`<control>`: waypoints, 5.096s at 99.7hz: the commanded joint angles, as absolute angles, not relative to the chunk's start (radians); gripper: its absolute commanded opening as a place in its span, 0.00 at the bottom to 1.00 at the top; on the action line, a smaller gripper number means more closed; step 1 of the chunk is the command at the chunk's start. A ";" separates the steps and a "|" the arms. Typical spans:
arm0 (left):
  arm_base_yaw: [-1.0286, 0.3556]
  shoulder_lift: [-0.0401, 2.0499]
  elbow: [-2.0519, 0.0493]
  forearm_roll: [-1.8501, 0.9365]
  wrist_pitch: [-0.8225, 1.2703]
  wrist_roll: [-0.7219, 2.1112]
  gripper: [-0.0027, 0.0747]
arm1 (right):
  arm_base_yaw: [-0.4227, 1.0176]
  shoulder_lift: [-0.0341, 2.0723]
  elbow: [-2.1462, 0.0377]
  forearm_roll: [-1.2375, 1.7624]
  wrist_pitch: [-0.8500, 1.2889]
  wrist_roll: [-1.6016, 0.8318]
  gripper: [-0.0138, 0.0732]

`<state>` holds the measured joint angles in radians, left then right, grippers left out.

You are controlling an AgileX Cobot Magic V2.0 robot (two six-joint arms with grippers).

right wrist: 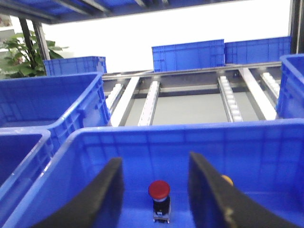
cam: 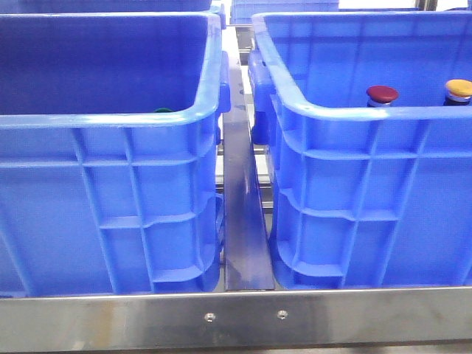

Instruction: Pick red and yellow buttons and place in box

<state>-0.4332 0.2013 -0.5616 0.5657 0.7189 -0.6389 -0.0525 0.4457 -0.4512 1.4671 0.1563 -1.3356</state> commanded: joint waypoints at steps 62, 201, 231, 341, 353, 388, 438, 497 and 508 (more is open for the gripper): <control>-0.430 0.211 -0.585 0.592 0.656 -0.646 0.01 | -0.058 0.381 -0.456 1.482 0.211 -1.343 0.08; -0.068 0.072 -0.394 0.053 0.206 0.081 0.01 | -0.058 0.381 -0.456 1.482 0.294 -1.343 0.08; -0.053 -0.036 -0.173 0.016 0.196 0.081 0.01 | -0.058 0.381 -0.456 1.482 0.294 -1.343 0.08; -0.053 -0.036 0.052 0.015 -0.074 0.067 0.01 | -0.058 0.381 -0.455 1.482 0.294 -1.343 0.08; -0.053 -0.036 0.052 0.015 -0.074 0.067 0.01 | -0.058 0.381 -0.455 1.482 0.294 -1.343 0.08; -0.053 -0.036 0.052 0.015 -0.074 0.067 0.01 | -0.058 0.381 -0.455 1.482 0.240 -1.343 0.08; -0.053 -0.036 0.052 0.015 -0.074 0.067 0.01 | -0.057 0.368 -0.456 1.073 0.101 -0.951 0.08; -0.053 -0.036 0.052 0.015 -0.074 0.067 0.01 | 0.031 0.131 -0.317 0.092 0.029 0.036 0.08; -0.053 -0.036 0.052 0.015 -0.074 0.067 0.01 | 0.052 0.057 -0.250 0.080 0.026 0.036 0.08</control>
<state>-0.0539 -0.0055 -0.0060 0.0233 0.0102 0.0759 0.0374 0.0943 -0.2682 0.1013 0.1188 0.0324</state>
